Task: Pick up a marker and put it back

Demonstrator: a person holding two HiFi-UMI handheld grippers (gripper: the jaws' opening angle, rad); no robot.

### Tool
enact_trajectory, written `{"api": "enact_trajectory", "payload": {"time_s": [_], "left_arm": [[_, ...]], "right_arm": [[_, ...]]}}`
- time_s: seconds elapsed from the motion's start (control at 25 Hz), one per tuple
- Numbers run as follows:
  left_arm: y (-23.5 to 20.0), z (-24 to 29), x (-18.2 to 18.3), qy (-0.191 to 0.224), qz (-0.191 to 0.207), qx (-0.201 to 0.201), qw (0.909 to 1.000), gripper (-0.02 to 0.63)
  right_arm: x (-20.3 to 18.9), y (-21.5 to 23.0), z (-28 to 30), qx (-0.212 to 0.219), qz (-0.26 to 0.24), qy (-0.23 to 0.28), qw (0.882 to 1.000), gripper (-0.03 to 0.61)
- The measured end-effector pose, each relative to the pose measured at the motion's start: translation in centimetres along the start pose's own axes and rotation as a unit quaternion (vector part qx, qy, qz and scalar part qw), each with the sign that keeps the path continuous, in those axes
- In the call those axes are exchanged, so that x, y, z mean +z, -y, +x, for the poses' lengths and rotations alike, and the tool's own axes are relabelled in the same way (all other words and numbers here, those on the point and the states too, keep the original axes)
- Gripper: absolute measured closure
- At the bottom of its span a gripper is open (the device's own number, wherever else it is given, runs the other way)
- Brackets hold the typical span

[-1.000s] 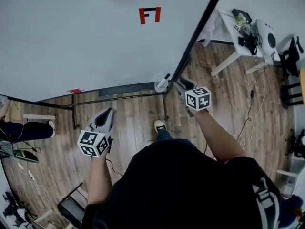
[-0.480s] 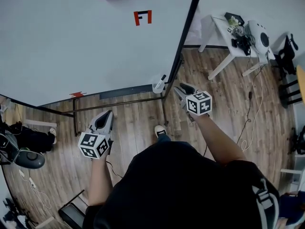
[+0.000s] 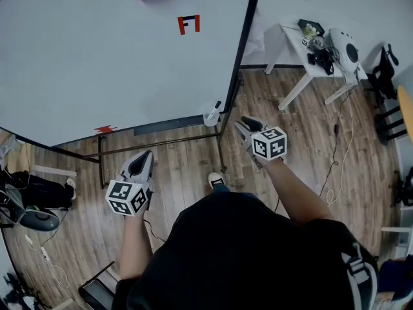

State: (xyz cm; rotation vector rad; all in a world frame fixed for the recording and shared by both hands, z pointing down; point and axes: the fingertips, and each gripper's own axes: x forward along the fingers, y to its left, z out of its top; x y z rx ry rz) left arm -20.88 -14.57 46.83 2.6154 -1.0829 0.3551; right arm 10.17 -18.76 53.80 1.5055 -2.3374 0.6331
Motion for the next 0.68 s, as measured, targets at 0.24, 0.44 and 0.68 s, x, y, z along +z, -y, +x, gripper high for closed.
{"api": "enact_trajectory", "payload": {"time_s": [0.24,0.44,0.68], "left_arm": [[0.6,-1.0,-0.3,0.000,0.002,-0.001,1.0000,0.600],[1.1,-1.7,-0.6,0.000,0.002,-0.001,1.0000,0.600],[1.8,-2.4,-0.8,0.001,0.001,-0.003,1.0000,0.600]], "right_arm": [[-0.3,-1.1,-1.2,0.008,-0.001,0.005,1.000,0.470],[-0.8,-1.9,-2.0,0.013,-0.002,0.009,1.000,0.486],[-1.0,-2.5,-3.0,0.014,-0.002,0.014,1.000,0.505]]}}
